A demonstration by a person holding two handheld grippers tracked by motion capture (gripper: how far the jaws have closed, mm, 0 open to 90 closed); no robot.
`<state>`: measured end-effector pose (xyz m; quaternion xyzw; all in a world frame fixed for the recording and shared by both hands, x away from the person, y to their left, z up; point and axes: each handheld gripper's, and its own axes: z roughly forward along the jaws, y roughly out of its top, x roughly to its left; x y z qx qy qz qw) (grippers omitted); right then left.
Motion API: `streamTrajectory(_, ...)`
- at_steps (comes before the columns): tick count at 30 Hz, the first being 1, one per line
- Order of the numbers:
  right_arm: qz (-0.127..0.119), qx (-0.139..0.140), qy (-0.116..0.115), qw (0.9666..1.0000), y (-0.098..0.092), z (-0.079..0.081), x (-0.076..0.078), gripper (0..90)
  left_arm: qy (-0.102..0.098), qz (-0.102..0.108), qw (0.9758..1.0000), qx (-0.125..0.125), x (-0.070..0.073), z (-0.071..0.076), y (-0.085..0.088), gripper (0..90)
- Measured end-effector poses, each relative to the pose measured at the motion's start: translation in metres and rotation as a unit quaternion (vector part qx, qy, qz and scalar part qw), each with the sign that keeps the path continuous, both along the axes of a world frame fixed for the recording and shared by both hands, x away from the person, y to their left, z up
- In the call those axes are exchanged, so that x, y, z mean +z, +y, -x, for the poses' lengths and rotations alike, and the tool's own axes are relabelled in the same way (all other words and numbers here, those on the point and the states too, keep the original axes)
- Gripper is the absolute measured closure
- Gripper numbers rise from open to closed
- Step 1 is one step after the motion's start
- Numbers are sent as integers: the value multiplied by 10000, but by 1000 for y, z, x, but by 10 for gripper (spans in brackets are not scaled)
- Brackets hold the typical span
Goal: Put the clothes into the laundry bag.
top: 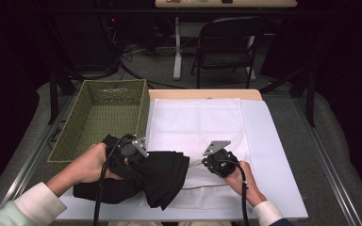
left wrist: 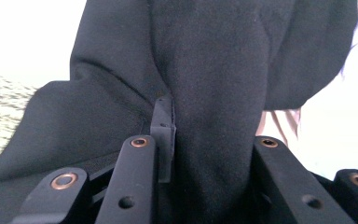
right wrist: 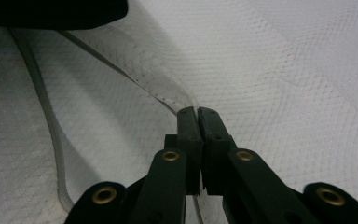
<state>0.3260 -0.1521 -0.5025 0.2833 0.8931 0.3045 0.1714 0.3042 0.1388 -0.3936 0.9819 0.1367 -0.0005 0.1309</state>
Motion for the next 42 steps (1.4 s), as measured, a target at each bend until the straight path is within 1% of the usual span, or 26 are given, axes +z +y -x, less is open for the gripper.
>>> streamTrajectory(1, -13, -29, 10, 10000, 0, 0, 0, 883, 24, -15, 10000, -9, -1, 1, -1, 730)
streamTrajectory(4, -25, -36, -19, 10000, 0, 0, 1, 883, 8, -20, 10000, -26, -6, 5, -5, 736)
streamTrajectory(6, -25, -47, -38, 10000, 1, 0, 2, 883, 54, 51, 10000, 13, -11, 8, -9, 743)
streamTrajectory(7, -38, -79, -42, 10000, 1, 0, 3, 883, 79, 43, 10000, -16, -13, 9, -11, 745)
streamTrajectory(11, -49, -94, -64, 9999, 2, 0, 5, 883, 90, 65, 9999, 67, -24, 10, -20, 750)
streamTrajectory(13, -86, -125, -97, 9998, 2, 1, 8, 884, 160, 160, 9996, 152, -29, 9, -23, 750)
streamTrajectory(16, -119, -156, -125, 9997, 3, 2, 11, 884, 244, 242, 9992, 212, -36, 8, -28, 750)
streamTrajectory(19, -135, -170, -147, 9997, 2, 1, 12, 885, 344, 262, 9989, 163, -42, 10, -32, 749)
streamTrajectory(23, -84, -175, -145, 9997, 1, 0, 11, 885, 395, 293, 9987, 97, -50, 14, -36, 749)
streamTrajectory(24, -93, -189, -130, 9997, 1, 0, 11, 885, 409, 293, 9987, 86, -51, 14, -36, 749)
streamTrajectory(26, -26, -173, -160, 9997, 1, -1, 11, 885, 432, 350, 9984, 71, -52, 16, -37, 749)
streamTrajectory(29, 53, -250, -162, 9995, 3, -3, 7, 885, 414, 354, 9985, 15, -50, 18, -38, 749)
streamTrajectory(31, 115, -266, -150, 9995, 3, -6, 5, 885, 422, 412, 9983, -23, -49, 19, -40, 749)
streamTrajectory(32, 93, -361, -131, 9992, 4, -6, 4, 886, 431, 426, 9981, -95, -48, 21, -40, 749)
streamTrajectory(33, 98, -393, -163, 9990, 4, -7, 5, 885, 438, 459, 9979, -117, -47, 22, -41, 749)
streamTrajectory(34, 94, -345, -232, 9991, 3, -8, 6, 886, 435, 470, 9979, -132, -47, 22, -41, 748)
streamTrajectory(36, 20, -389, -271, 9989, 4, -8, 9, 886, 403, 504, 9979, -84, -48, 21, -42, 749)
streamTrajectory(37, 10, -380, -305, 9988, 4, -8, 11, 885, 403, 488, 9980, -56, -49, 19, -42, 749)
streamTrajectory(38, -50, -422, -334, 9985, 4, -6, 13, 886, 384, 509, 9980, -2, -50, 18, -42, 749)
streamTrajectory(40, -107, -373, -443, 9983, 4, -4, 19, 885, 393, 538, 9977, 122, -53, 15, -44, 749)
streamTrajectory(42, -241, -335, -497, 9979, 5, -1, 26, 886, 386, 604, 9970, 285, -54, 12, -45, 749)
